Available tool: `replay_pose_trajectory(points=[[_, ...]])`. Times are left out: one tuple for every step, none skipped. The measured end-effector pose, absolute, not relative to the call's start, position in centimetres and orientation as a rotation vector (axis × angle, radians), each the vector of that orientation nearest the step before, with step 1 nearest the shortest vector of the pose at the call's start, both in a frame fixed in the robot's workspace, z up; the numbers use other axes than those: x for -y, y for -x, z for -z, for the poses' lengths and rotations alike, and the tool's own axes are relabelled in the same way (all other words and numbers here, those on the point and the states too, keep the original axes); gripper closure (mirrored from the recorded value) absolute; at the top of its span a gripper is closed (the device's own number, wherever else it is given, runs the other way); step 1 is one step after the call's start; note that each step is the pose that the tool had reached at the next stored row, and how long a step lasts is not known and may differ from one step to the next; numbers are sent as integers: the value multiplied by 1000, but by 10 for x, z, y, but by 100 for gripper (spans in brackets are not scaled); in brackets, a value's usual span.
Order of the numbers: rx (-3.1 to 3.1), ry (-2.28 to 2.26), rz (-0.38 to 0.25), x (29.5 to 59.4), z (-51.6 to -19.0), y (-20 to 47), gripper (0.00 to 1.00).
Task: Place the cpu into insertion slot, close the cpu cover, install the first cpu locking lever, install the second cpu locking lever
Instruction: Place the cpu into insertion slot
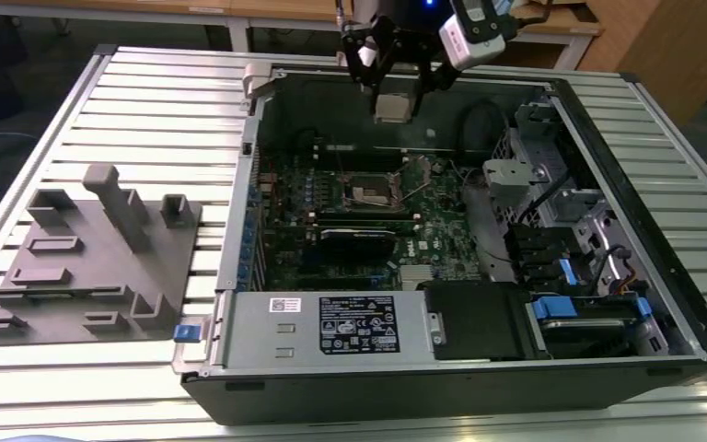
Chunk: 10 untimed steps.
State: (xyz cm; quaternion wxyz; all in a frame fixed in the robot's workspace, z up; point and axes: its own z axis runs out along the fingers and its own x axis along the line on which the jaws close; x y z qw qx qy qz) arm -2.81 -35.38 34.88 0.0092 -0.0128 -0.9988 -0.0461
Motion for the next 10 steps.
replay_pose_trajectory(points=[[3120,40,145,354,-348,28,46],[3120,40,145,354,-347,28,46],[3120,40,145,354,-346,28,46],[3120,40,145,354,-345,28,46],[3120,40,145,354,-343,28,46],[3120,40,145,354,-341,28,46],[3120,40,145,354,-340,28,46],[3120,40,145,354,-340,28,46],[3120,40,144,354,-340,28,46],[3120,40,144,354,-340,28,46]])
